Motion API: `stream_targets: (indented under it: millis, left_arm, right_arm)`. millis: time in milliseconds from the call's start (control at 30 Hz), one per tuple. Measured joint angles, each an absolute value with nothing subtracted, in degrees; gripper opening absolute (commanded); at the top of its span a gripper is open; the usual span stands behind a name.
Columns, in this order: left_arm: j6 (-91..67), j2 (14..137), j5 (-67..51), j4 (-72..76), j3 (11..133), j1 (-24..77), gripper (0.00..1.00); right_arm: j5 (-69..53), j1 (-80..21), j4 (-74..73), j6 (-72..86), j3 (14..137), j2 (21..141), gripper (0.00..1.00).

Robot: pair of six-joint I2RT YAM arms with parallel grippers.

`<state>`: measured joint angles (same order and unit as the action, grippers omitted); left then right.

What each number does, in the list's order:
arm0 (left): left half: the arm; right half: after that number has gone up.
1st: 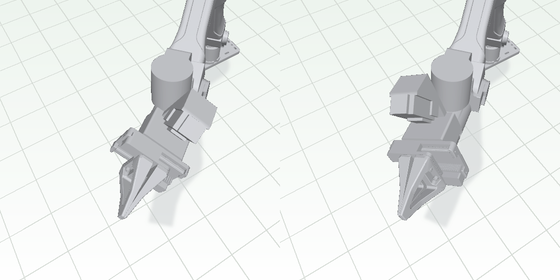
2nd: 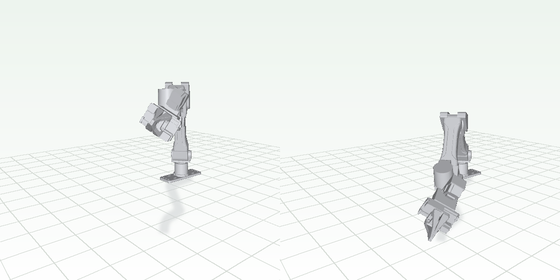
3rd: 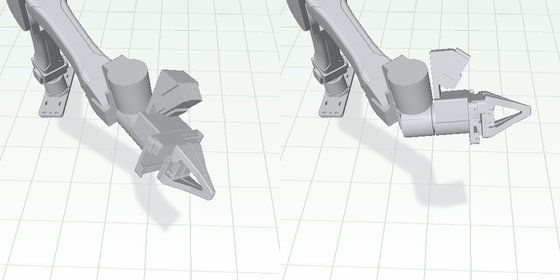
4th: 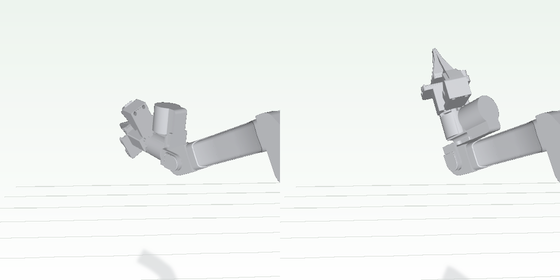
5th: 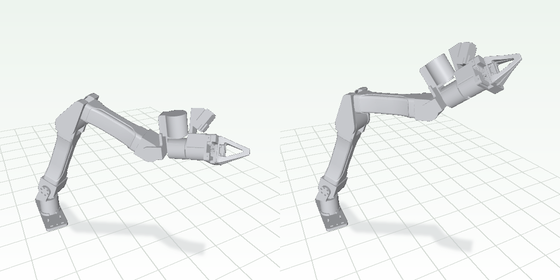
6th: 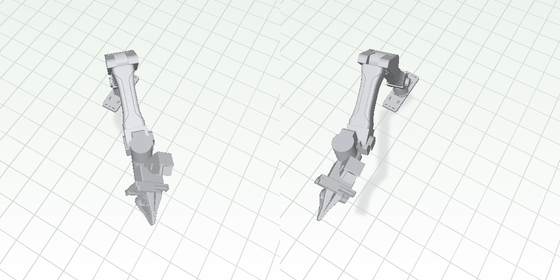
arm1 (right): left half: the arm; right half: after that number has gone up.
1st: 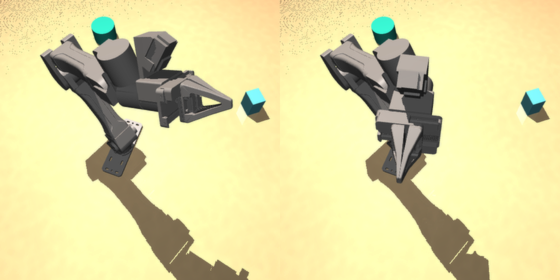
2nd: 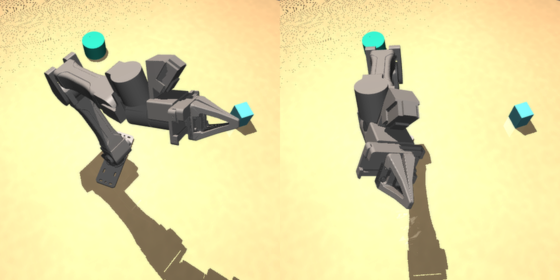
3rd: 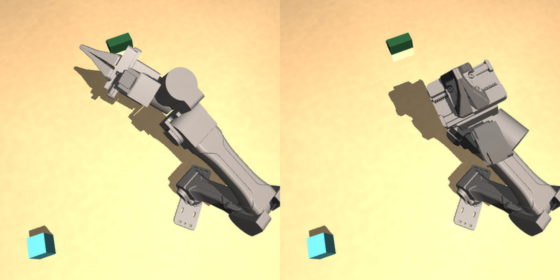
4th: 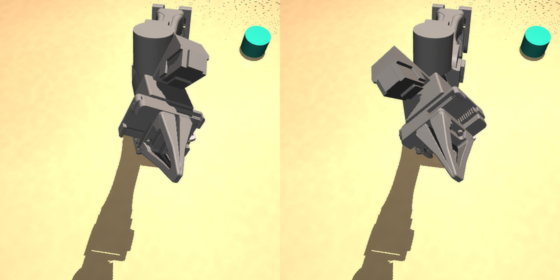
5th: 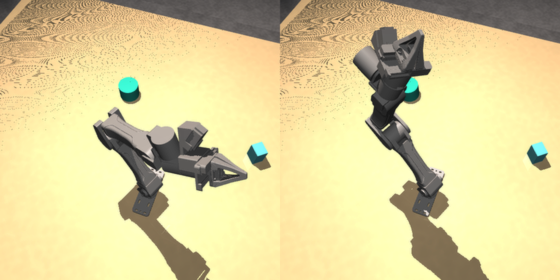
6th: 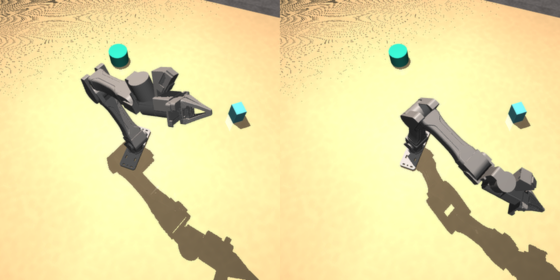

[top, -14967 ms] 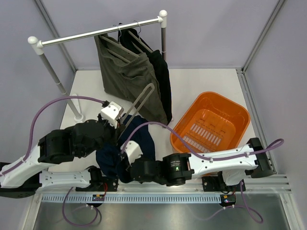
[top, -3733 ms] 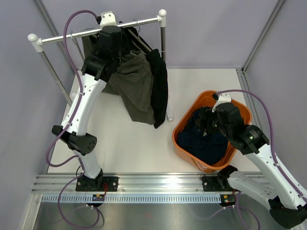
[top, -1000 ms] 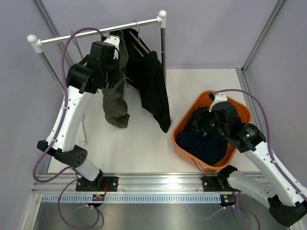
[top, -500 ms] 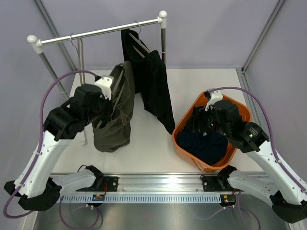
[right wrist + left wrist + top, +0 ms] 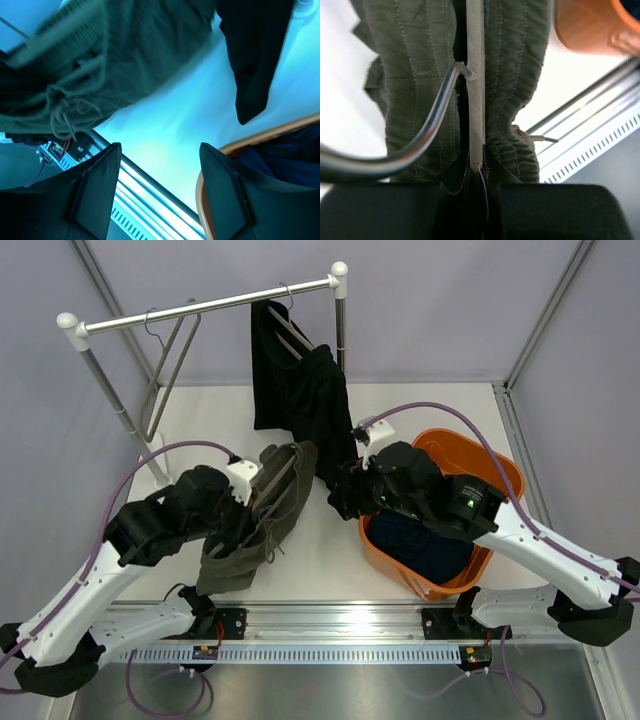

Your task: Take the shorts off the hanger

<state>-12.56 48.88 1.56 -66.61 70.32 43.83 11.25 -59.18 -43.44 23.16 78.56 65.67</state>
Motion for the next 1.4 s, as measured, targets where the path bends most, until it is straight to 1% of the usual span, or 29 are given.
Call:
stream_targets:
  millis: [167, 333, 433, 533, 567, 633, 733, 767, 800, 867, 900, 1033, 1400]
  left_arm:
    - [-14.0, 49.0, 1.7, -66.3, 67.3, 49.8, 0.0]
    - [-15.5, 50.4, 2.8, -66.1, 67.1, 55.7, 0.0]
    - [-16.1, 50.9, 3.4, -65.9, 67.1, 58.3, 0.0]
    - [-16.6, 51.0, 4.2, -65.9, 67.1, 59.6, 0.0]
    - [-16.7, 51.0, 4.4, -65.9, 67.1, 59.9, 0.0]
    - [-16.9, 51.0, 4.9, -65.9, 67.1, 60.1, 0.0]
    - [-17.0, 50.8, 5.5, -66.0, 67.2, 60.1, 0.0]
    - [-17.0, 50.7, 5.8, -66.0, 67.2, 60.1, 0.0]
    - [-17.0, 50.5, 6.0, -66.1, 67.2, 60.1, 0.0]
    - [-17.1, 50.2, 6.3, -66.4, 67.2, 60.1, 0.0]
    - [-17.2, 49.9, 6.3, -66.5, 67.2, 60.1, 0.0]
    - [-17.3, 49.0, 6.2, -66.9, 67.4, 60.1, 0.0]
    - [-16.9, 48.3, 5.7, -64.6, 67.9, 60.1, 0.0]
  right_arm:
    - [13.3, -60.0, -42.7, 23.1, 83.7, 71.6, 0.76]
    - [15.0, -60.0, -42.7, 22.7, 88.9, 77.5, 0.77]
    - [16.3, -60.0, -42.7, 22.5, 89.8, 79.8, 0.76]
    - [17.5, -60.0, -43.2, 22.3, 89.8, 81.5, 0.7]
    - [17.9, -60.0, -43.3, 22.2, 89.8, 82.0, 0.66]
    - [18.6, -60.0, -43.7, 22.2, 89.8, 82.6, 0.64]
    - [19.5, -60.0, -44.7, 21.9, 89.8, 82.7, 0.45]
    - [19.8, -60.0, -44.9, 21.8, 89.9, 82.7, 0.37]
    - [20.2, -60.0, -45.1, 21.7, 89.9, 82.7, 0.26]
    - [20.8, -60.0, -45.6, 21.7, 89.9, 82.7, 0.19]
    - [21.0, -60.0, -45.8, 21.7, 90.0, 82.7, 0.12]
    - [21.4, -59.1, -46.5, 21.4, 90.6, 82.7, 0.04]
    - [17.4, -51.5, -46.6, 21.0, 92.6, 83.5, 0.04]
